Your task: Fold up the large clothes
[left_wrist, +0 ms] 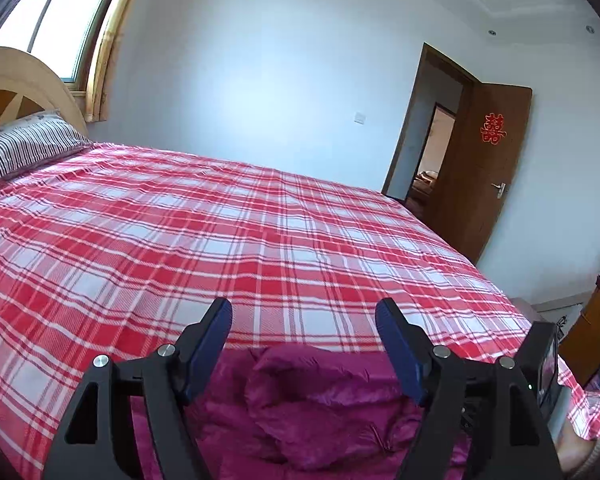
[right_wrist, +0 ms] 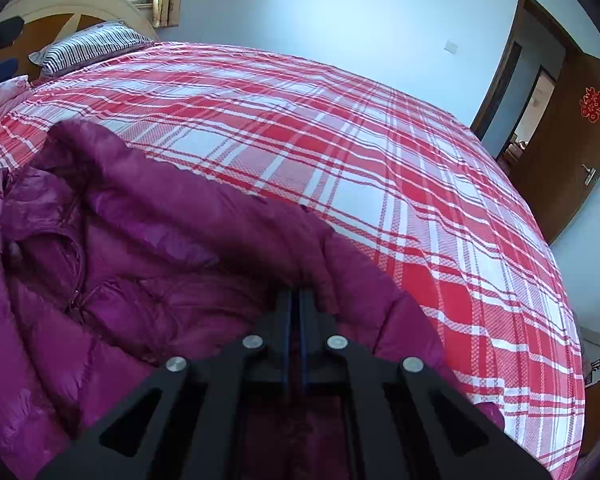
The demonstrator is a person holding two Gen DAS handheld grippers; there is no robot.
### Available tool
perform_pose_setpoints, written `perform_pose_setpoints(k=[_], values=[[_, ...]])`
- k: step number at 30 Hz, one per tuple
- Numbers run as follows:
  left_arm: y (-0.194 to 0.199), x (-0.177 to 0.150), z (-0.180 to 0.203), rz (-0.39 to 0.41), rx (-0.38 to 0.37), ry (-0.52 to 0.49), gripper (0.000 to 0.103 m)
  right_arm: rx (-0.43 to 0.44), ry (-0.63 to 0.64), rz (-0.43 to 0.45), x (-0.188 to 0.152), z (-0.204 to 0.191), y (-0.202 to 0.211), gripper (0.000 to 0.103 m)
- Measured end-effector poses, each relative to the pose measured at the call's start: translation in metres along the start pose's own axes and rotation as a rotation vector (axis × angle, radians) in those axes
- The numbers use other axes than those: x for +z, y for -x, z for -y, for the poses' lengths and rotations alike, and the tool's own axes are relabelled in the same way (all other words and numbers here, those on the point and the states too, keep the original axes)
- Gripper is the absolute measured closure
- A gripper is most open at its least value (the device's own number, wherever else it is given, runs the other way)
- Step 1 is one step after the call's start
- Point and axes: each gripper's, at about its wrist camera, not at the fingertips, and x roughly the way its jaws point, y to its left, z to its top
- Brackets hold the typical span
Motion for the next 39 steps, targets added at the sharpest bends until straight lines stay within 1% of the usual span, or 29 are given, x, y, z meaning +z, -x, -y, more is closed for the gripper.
perform_pose_setpoints(k=[2, 3, 4, 6, 8, 9, 11, 13, 16, 18, 20, 21, 22, 23, 25, 27, 28, 30, 33, 35, 36, 38, 39], values=[[-0.017, 0.006, 0.005, -0.038, 0.029, -0.024, 0.028, 0.001, -0.002, 0.000, -0.001, 0.000, -0.001, 0.098], [-0.029, 0.009, 0.009, -0.070, 0.031, -0.046, 0.028, 0.000, -0.001, 0.001, -0.001, -0.001, -0.002, 0.098], [-0.050, 0.009, 0.015, -0.130, 0.028, -0.084, 0.028, 0.001, -0.001, 0.002, -0.002, -0.001, -0.002, 0.098], [-0.072, 0.003, 0.018, -0.165, 0.098, -0.134, 0.028, 0.008, -0.011, 0.003, -0.003, 0.001, -0.003, 0.099], [-0.097, -0.011, 0.015, -0.269, 0.125, -0.173, 0.028, 0.016, -0.024, 0.006, -0.004, 0.004, -0.003, 0.100], [-0.103, -0.020, 0.012, -0.309, 0.153, -0.185, 0.028, 0.021, -0.032, 0.008, -0.004, 0.006, -0.003, 0.101], [-0.107, -0.036, 0.008, -0.345, 0.148, -0.194, 0.028, 0.025, -0.041, 0.009, -0.005, 0.007, -0.004, 0.101], [-0.106, -0.050, 0.004, -0.367, 0.162, -0.197, 0.028, 0.030, -0.046, 0.012, -0.006, 0.008, -0.004, 0.101], [-0.108, -0.061, 0.003, -0.398, 0.168, -0.212, 0.028, 0.041, -0.058, 0.018, -0.006, 0.010, -0.004, 0.102], [-0.111, -0.064, 0.009, -0.420, 0.174, -0.231, 0.028, 0.044, -0.062, 0.017, -0.006, 0.011, -0.001, 0.102], [-0.111, -0.066, 0.014, -0.424, 0.183, -0.244, 0.028, 0.042, -0.071, 0.028, -0.005, 0.013, 0.007, 0.101], [-0.111, -0.065, 0.015, -0.433, 0.186, -0.247, 0.028, 0.037, -0.090, 0.039, -0.004, 0.016, 0.014, 0.099], [-0.112, -0.066, 0.014, -0.432, 0.187, -0.247, 0.028, 0.048, -0.129, 0.055, -0.003, 0.021, 0.025, 0.093], [-0.112, -0.066, 0.013, -0.427, 0.187, -0.241, 0.028, 0.062, -0.185, 0.076, -0.001, 0.029, 0.038, 0.091], [-0.112, -0.067, 0.012, -0.421, 0.188, -0.235, 0.028, 0.079, -0.281, 0.134, 0.008, 0.040, 0.060, 0.078], [-0.111, -0.068, 0.013, -0.411, 0.197, -0.239, 0.028, 0.092, -0.351, 0.184, 0.021, 0.044, 0.071, 0.077], [-0.111, -0.069, 0.014, -0.407, 0.201, -0.245, 0.028, 0.098, -0.368, 0.181, 0.030, 0.041, 0.069, 0.077], [-0.110, -0.070, 0.015, -0.402, 0.204, -0.249, 0.028, 0.132, -0.356, 0.142, 0.048, 0.025, 0.050, 0.077], [-0.111, -0.069, 0.011, -0.405, 0.193, -0.230, 0.028, 0.132, -0.310, 0.066, 0.053, 0.000, 0.013, 0.078], [-0.112, -0.069, 0.008, -0.408, 0.179, -0.212, 0.028, 0.108, -0.286, 0.011, 0.045, -0.009, -0.005, 0.078], [-0.111, -0.068, 0.007, -0.407, 0.172, -0.203, 0.028, 0.101, -0.284, -0.011, 0.038, -0.011, -0.014, 0.081], [-0.105, -0.065, 0.005, -0.387, 0.156, -0.185, 0.028, 0.134, -0.312, -0.037, 0.025, -0.006, -0.023, 0.082], [-0.100, -0.061, 0.004, -0.366, 0.157, -0.168, 0.028, 0.146, -0.325, -0.035, 0.022, -0.003, -0.024, 0.083]])
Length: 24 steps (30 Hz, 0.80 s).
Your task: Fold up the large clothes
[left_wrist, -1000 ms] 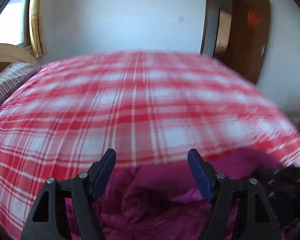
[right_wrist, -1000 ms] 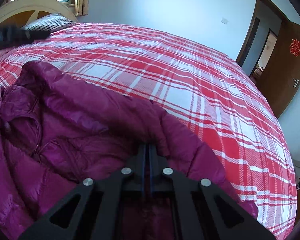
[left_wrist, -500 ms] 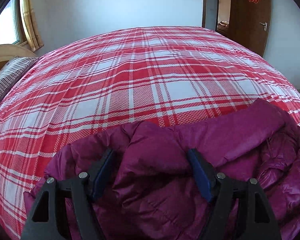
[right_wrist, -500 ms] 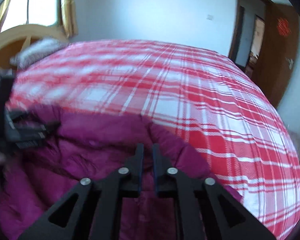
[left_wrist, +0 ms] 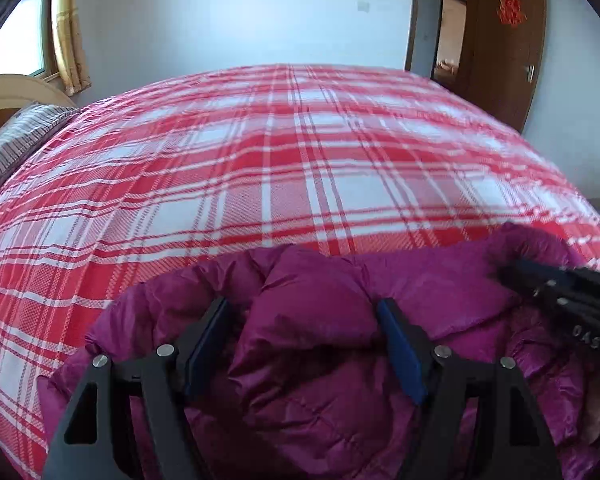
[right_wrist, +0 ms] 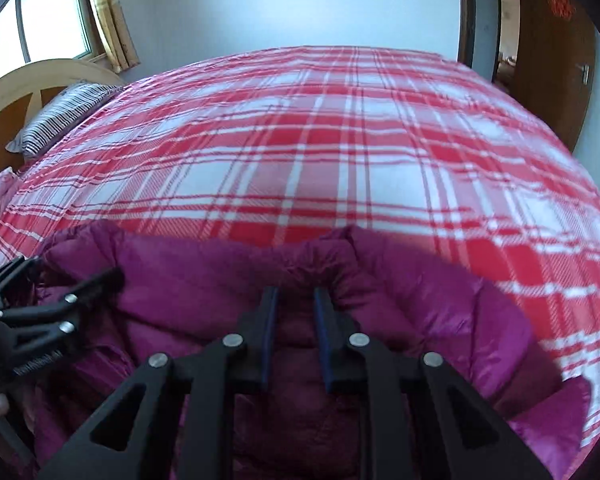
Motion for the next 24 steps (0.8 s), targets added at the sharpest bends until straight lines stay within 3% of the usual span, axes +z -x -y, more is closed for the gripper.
perform_pose_setpoints(k=[5, 8, 12, 19, 24], values=[[0.040, 0.015, -0.010, 0.153, 0.007, 0.077, 0.028, 0.012, -0.018, 0.002, -0.003, 0.005, -0.002, 0.084], [0.029, 0.022, 0.004, 0.094, -0.005, 0.030, 0.027, 0.015, -0.019, 0.008, -0.003, 0.005, -0.002, 0.084], [-0.014, 0.007, 0.016, -0.098, 0.062, -0.038, 0.027, 0.036, -0.036, 0.014, -0.004, 0.008, -0.001, 0.084], [-0.025, -0.001, 0.013, -0.111, 0.075, -0.025, 0.016, 0.042, -0.040, 0.013, -0.004, 0.008, -0.002, 0.084], [-0.025, -0.003, 0.012, -0.112, 0.081, -0.021, 0.013, 0.026, -0.028, 0.010, -0.004, 0.006, -0.003, 0.084]])
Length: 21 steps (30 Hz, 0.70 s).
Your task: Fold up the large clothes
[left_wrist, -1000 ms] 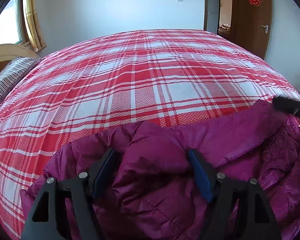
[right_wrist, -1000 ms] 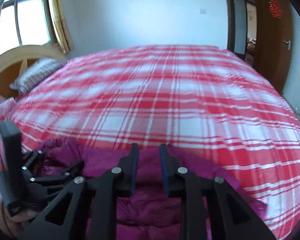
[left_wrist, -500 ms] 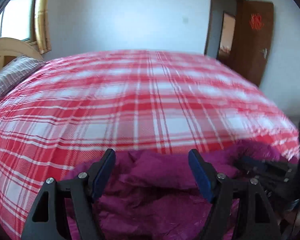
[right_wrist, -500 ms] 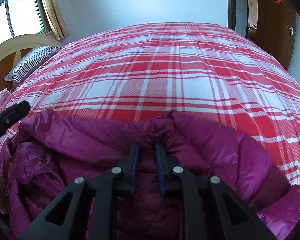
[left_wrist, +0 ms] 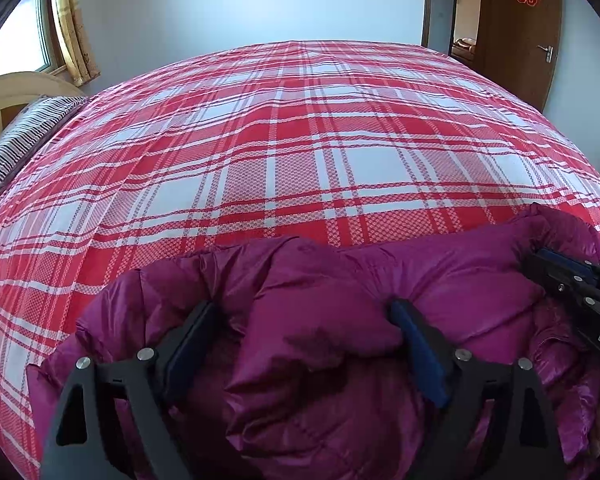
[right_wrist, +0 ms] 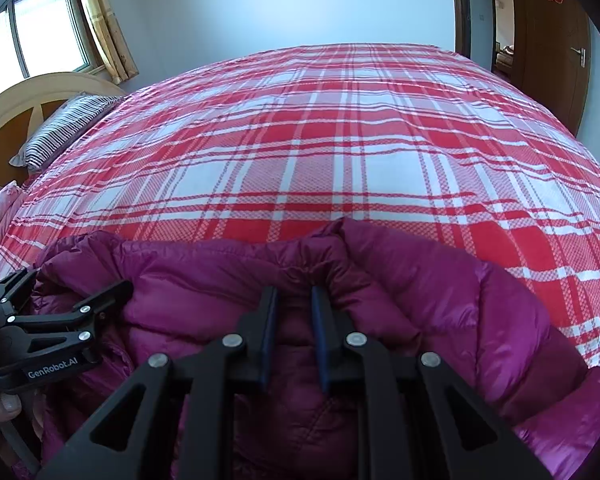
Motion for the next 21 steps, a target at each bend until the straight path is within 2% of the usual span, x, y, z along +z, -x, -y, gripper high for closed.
perform_pose_setpoints(k=[16, 21], values=[[-0.005, 0.002, 0.000, -0.019, 0.028, -0.003, 0.006, -0.039, 0.031, -0.001, 0.000, -0.006, -0.001, 0.084], [-0.006, 0.002, 0.002, -0.022, 0.043, -0.007, 0.005, -0.082, 0.065, 0.000, -0.001, -0.013, -0.002, 0.084]])
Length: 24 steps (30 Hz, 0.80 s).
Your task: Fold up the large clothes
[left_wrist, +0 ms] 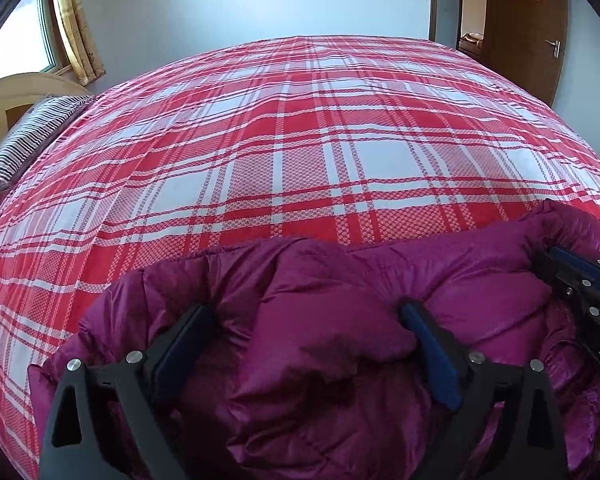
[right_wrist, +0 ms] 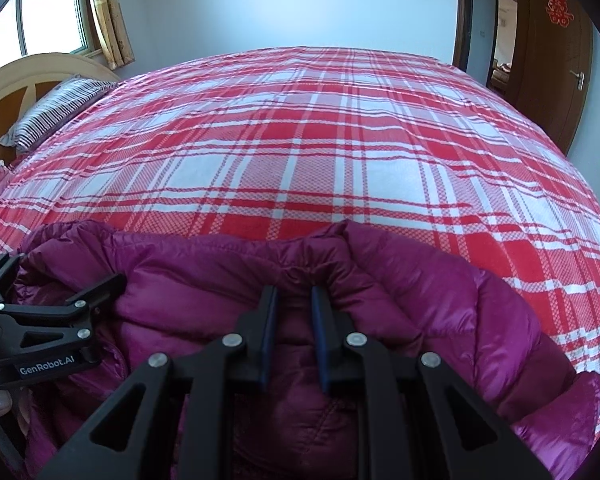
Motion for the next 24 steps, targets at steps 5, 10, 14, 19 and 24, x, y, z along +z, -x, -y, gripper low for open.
perform_pose_setpoints(k=[5, 10, 14, 19, 24], values=[[-0.001, 0.000, 0.001, -0.001, 0.009, -0.004, 0.004, -0.005, 0.004, -0.003, 0.000, 0.000, 0.000, 0.084], [-0.001, 0.000, 0.002, -0.001, 0.019, -0.009, 0.003, -0.019, 0.015, -0.005, 0.000, -0.003, -0.001, 0.084], [-0.001, 0.000, 0.003, 0.002, 0.026, -0.012, 0.003, 0.030, -0.004, -0.001, 0.004, 0.002, 0.005, 0.075], [-0.001, 0.000, 0.002, 0.006, 0.019, -0.005, 0.003, 0.096, 0.012, 0.093, 0.013, -0.017, 0.039, 0.045], [-0.001, 0.001, -0.001, 0.007, 0.003, 0.009, 0.003, 0.041, 0.093, -0.028, 0.013, -0.039, 0.007, 0.048]])
